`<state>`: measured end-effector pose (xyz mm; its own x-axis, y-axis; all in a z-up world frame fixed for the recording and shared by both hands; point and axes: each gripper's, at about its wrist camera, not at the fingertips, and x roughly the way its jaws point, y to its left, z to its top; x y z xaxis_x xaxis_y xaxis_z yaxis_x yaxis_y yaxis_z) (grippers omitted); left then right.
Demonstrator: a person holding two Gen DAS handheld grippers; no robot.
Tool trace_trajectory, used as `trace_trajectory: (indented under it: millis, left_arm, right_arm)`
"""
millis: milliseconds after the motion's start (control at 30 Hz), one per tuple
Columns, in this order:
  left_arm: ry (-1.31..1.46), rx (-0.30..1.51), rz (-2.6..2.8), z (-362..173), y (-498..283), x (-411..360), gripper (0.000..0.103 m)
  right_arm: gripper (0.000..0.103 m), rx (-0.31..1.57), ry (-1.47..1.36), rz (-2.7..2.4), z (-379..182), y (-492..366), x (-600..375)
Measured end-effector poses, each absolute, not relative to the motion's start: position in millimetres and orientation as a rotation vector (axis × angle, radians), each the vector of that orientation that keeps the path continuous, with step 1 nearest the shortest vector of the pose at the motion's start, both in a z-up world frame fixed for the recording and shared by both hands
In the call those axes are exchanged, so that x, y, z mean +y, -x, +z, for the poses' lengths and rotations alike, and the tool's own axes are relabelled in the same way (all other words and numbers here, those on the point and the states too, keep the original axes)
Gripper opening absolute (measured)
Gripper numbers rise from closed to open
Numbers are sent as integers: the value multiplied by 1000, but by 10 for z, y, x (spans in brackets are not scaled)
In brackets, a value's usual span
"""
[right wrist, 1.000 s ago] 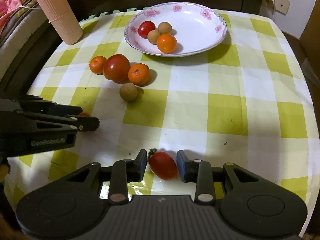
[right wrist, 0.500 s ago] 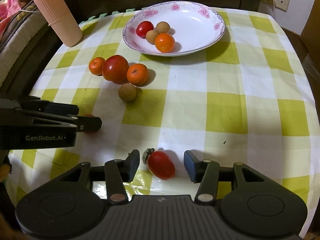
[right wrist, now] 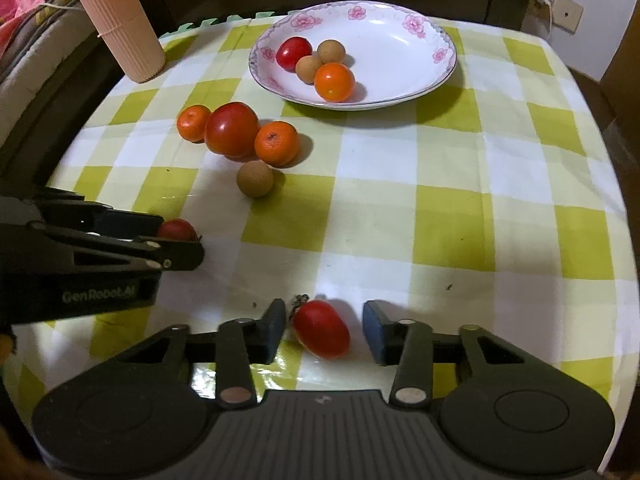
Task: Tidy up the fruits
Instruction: 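Grasp a small red tomato with the left gripper while the right gripper holds its tomato, then carry both held tomatoes over the white flowered bowl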
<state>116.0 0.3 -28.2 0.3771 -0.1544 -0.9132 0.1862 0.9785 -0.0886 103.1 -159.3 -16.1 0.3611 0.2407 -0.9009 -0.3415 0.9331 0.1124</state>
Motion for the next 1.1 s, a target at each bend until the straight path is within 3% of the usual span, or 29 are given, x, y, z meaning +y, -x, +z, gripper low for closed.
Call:
trace_trajectory:
  millis: [67, 1100]
  left_arm:
    - [-34, 1163, -225, -275, -1154, -6, 37]
    - [51, 1071, -264, 86, -1330, -1, 38]
  right_arm:
    - [27, 1139, 93, 373, -156, -1039, -1615]
    - [27, 1047, -11, 383, 199, -1226, -1607]
